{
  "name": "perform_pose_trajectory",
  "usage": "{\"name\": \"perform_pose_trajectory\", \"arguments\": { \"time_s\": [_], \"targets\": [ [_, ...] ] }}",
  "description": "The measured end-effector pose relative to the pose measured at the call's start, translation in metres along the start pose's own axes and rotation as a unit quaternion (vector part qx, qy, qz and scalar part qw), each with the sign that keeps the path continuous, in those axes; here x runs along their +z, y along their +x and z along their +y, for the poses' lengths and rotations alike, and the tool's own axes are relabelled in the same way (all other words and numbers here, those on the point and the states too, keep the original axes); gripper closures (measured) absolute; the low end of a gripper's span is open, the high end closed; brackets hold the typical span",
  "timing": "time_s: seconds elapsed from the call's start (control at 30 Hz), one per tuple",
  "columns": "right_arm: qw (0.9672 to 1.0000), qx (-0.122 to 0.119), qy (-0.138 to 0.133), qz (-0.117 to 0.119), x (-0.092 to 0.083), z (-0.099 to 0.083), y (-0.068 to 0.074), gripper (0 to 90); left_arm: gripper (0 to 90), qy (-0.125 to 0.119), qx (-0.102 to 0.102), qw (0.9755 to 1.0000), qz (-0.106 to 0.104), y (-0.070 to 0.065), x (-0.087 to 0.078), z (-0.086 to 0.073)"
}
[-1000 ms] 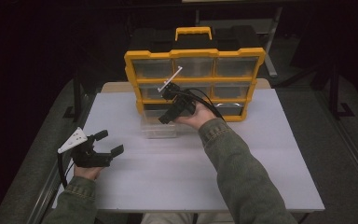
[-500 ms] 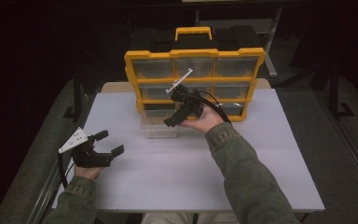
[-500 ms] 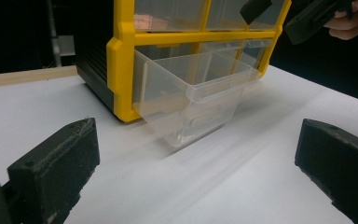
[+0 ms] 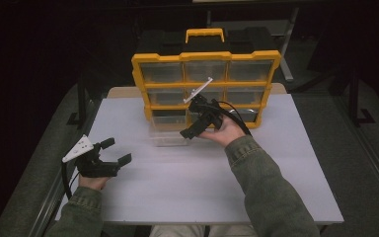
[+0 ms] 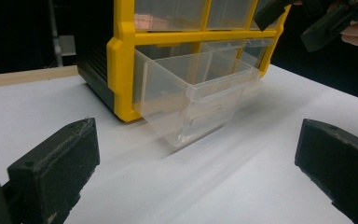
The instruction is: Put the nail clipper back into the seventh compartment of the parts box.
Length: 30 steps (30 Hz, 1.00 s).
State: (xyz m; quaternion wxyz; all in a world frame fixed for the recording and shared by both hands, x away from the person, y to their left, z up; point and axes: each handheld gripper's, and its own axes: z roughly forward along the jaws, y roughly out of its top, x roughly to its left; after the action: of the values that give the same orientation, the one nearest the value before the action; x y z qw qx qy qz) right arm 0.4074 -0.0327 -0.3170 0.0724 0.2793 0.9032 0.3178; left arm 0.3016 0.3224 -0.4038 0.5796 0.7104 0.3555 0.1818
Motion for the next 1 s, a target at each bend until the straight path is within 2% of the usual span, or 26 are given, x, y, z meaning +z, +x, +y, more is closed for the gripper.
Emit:
{"name": "perform_pose_trajectory", "arguments": {
  "time_s": [0.43,1.0],
  "targets": [
    [0.9993,0.028,-0.024,-0.004,-0.016,-0.03,-0.014,0.0,0.0,0.001,0.001,1.0,0.002,0.0,0.001,0.0],
    [0.9983,0.045,-0.038,-0.005,-0.029,-0.064,-0.019,0.0,0.0,0.001,0.002,1.0,0.005,0.0,0.002,0.0]
  ]
}}
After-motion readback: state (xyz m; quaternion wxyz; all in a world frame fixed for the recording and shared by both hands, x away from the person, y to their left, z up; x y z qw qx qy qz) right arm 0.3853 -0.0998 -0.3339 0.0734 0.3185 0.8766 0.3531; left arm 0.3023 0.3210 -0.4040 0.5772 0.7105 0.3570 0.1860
